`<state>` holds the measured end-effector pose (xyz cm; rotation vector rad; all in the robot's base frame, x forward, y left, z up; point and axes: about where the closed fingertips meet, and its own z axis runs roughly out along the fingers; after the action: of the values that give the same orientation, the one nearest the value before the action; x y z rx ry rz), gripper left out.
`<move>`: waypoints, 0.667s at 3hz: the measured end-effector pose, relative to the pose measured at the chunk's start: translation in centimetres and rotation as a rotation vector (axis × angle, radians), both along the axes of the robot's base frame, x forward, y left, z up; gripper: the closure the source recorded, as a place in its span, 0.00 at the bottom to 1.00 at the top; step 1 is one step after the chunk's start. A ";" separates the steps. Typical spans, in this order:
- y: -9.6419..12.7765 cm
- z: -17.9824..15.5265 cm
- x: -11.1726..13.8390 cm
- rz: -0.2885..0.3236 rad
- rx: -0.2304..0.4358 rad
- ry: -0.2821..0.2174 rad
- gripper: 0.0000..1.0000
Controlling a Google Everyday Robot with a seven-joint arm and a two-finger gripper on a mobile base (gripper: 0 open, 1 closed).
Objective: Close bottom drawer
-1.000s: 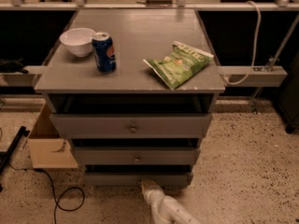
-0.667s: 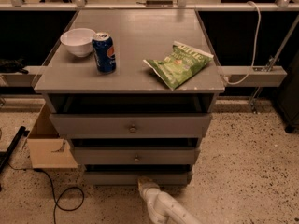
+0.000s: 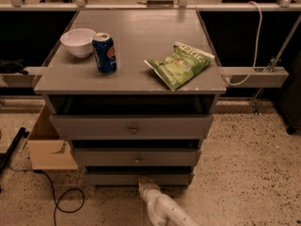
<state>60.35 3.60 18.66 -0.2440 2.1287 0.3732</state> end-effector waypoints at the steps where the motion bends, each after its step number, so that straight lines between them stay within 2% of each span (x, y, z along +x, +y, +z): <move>1: -2.5 0.3 -1.6 -0.033 0.036 0.006 1.00; 2: -2.5 0.3 -1.6 -0.033 0.036 0.006 1.00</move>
Offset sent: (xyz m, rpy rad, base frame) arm -0.0141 -0.0196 0.0028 0.0323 0.0055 -0.0256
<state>58.78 1.14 18.98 -0.1865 2.1271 0.3930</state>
